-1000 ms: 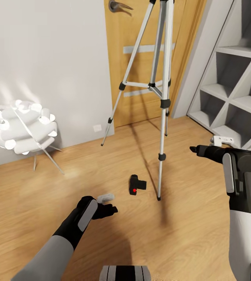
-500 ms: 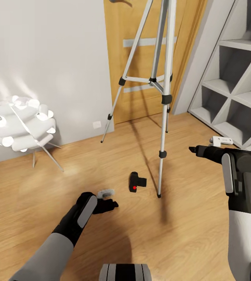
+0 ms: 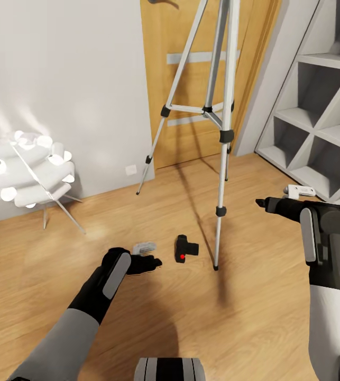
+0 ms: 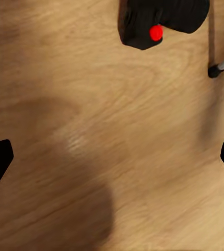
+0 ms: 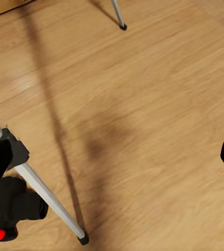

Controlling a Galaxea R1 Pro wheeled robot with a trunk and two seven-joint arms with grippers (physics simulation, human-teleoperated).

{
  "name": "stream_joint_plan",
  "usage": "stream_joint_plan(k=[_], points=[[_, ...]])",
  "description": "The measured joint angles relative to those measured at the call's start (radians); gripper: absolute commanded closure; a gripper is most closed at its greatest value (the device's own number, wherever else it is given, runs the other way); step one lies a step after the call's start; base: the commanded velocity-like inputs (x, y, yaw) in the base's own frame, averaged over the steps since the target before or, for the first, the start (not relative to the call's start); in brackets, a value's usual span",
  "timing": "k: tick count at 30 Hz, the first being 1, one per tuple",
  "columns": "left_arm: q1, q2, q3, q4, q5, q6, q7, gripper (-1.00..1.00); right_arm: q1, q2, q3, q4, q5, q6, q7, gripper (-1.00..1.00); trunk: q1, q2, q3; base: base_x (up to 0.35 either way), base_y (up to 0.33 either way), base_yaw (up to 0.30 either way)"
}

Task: Attach the digital camera to the camera tripod in the bedroom.

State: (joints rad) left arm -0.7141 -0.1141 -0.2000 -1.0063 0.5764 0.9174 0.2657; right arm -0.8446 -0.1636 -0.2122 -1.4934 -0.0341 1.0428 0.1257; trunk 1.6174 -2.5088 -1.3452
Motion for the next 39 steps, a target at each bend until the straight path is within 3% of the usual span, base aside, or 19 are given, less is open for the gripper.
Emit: stream_joint_plan(k=[17, 39], points=[[-0.015, 0.004, -0.082, -0.009, -0.001, 0.007, 0.002, -1.0, 0.0, 0.001, 0.001, 0.0, 0.0, 0.0, 0.002, -1.0, 0.0, 0.0, 0.0, 0.296, 0.0, 0.0], [-0.012, 0.004, -0.096, -0.003, -0.004, 0.002, 0.005, -1.0, 0.001, 0.008, 0.001, 0.0, -0.001, 0.0, 0.003, -1.0, 0.0, 0.0, 0.0, 0.284, 0.0, 0.0]])
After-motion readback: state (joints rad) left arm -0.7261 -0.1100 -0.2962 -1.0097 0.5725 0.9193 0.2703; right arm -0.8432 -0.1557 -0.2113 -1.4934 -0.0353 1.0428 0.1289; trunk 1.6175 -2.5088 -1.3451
